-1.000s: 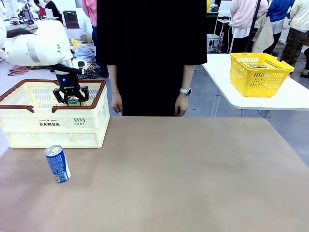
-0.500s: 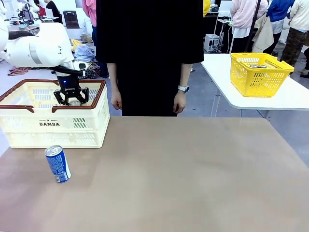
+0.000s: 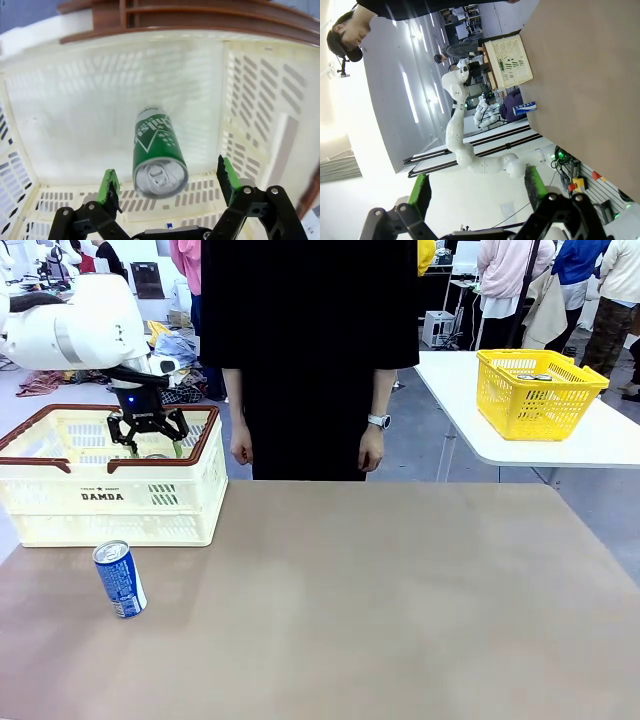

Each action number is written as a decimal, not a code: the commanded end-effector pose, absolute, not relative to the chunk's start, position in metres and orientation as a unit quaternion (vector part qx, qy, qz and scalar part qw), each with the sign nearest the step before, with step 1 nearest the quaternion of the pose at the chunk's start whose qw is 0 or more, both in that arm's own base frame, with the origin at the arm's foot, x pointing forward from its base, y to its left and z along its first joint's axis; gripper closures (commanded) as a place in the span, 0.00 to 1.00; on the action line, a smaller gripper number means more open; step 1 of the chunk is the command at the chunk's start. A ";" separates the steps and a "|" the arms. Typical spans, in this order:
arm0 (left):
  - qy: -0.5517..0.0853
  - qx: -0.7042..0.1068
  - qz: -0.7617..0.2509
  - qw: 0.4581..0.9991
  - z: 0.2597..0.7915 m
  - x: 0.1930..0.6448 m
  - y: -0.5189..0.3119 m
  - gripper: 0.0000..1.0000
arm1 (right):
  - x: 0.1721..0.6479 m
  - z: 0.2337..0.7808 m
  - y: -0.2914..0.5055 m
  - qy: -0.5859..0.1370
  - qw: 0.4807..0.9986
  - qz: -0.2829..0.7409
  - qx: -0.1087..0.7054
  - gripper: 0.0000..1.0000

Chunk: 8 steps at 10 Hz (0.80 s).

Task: Place the drinks into the Shopping basket.
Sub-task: Pick up one drink and place it into the Shopping basket.

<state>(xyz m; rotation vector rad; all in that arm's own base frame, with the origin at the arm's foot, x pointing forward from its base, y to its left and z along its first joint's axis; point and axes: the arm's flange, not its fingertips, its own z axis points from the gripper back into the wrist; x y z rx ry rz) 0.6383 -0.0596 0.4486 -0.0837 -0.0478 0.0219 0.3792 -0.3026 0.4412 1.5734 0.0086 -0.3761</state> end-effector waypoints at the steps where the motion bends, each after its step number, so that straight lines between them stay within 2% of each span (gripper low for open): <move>1: -0.076 -0.101 -0.022 0.992 0.498 0.598 -0.046 0.00 | 0.377 0.445 -0.303 0.010 0.693 -0.166 0.701 0.00; 2: -0.107 -0.143 -0.026 0.984 0.529 0.570 -0.039 0.00 | 0.377 0.445 -0.303 0.010 0.693 -0.166 0.701 0.00; 4: -0.098 -0.277 -0.079 0.953 0.572 0.516 -0.006 0.00 | 0.377 0.445 -0.303 0.010 0.693 -0.166 0.701 0.00; 5: -0.092 -0.361 -0.063 0.926 0.578 0.504 0.019 0.00 | 0.377 0.445 -0.303 0.010 0.693 -0.166 0.701 0.00; 6: -0.067 -0.463 -0.016 0.884 0.577 0.492 0.047 0.00 | 0.377 0.445 -0.303 0.010 0.693 -0.166 0.701 0.00; 7: -0.066 -0.568 0.045 0.819 0.572 0.476 0.091 0.00 | 0.377 0.445 -0.303 0.010 0.693 -0.166 0.701 0.00; 8: -0.051 -0.625 0.031 0.778 0.562 0.454 0.137 0.00 | 0.377 0.445 -0.303 0.010 0.693 -0.166 0.701 0.00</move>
